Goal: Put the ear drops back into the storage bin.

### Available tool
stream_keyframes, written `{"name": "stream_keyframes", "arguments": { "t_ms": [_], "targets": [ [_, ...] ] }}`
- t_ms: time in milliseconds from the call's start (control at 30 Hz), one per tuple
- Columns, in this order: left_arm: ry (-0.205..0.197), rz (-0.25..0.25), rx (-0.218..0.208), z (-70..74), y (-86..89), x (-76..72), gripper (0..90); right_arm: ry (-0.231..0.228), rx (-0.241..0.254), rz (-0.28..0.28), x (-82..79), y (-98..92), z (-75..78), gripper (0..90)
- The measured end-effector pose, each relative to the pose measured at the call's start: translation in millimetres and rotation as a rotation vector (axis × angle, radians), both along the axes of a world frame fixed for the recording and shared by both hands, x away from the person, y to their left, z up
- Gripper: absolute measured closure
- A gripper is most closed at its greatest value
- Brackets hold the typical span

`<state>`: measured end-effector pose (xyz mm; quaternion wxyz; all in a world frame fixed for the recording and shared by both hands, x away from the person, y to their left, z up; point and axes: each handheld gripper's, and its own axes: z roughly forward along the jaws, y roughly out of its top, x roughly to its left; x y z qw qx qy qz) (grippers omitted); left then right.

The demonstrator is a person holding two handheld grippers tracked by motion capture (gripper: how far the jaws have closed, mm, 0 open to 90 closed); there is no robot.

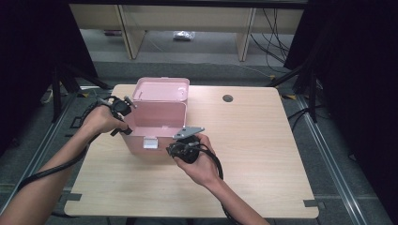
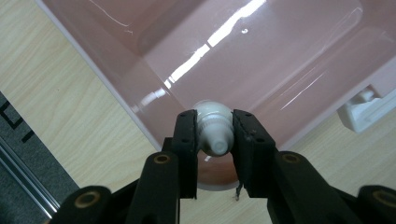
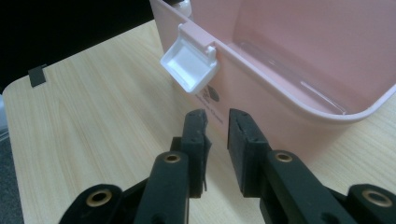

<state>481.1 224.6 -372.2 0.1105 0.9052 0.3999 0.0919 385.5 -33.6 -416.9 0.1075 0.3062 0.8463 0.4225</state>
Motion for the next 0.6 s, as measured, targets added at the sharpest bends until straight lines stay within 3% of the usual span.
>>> {"name": "stream_keyframes", "arguments": {
  "t_ms": [200, 300, 600],
  "targets": [
    [0.003, 0.012, -0.01, -2.2, -2.6, 0.7, 71.3, -0.003, -0.002, 0.006, 0.5, 0.2, -0.2, 77.4],
    [0.01, -0.011, 0.007, -1.8, -3.9, 2.5, 71.3, 0.003, -0.001, 0.003, -0.1, 0.8, -0.6, 77.4],
    [0.025, -0.003, 0.015, -4.9, -7.0, 6.5, 71.3, 0.01, 0.001, -0.001, -0.5, 0.0, -0.9, 77.3]
  ]
}}
